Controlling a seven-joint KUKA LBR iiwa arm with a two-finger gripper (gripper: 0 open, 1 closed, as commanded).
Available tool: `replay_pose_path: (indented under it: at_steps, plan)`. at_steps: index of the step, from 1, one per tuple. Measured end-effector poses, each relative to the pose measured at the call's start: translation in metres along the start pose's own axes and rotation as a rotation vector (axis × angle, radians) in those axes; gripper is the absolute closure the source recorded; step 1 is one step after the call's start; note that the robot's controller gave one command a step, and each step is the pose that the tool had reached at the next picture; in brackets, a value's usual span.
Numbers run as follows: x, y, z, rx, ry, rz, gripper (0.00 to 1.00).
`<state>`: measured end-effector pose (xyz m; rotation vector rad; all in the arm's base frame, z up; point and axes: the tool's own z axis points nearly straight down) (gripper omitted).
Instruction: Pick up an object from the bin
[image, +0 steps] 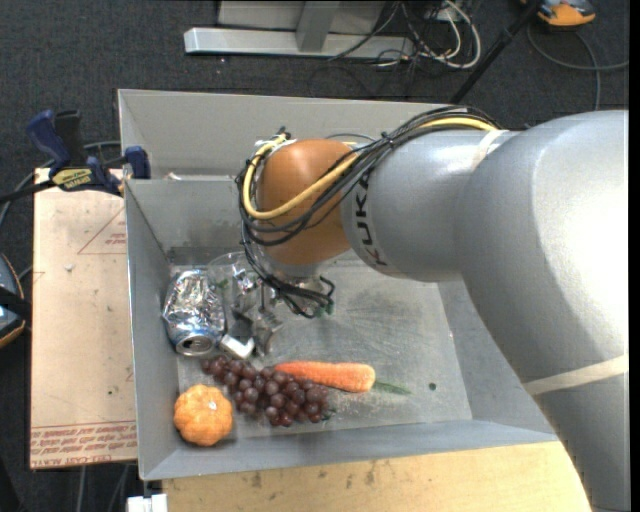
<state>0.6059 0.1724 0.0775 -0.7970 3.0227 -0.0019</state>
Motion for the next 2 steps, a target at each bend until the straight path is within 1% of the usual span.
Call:
replay_pose_path:
  at_steps: [1,2]
  plan:
    - [0.0005,0.0002,-0.0021,-0.001,0.002,0.001,1.0]
    - [0.0015,0.0011,-0.0089,-0.004,0.008,0.001,1.0]
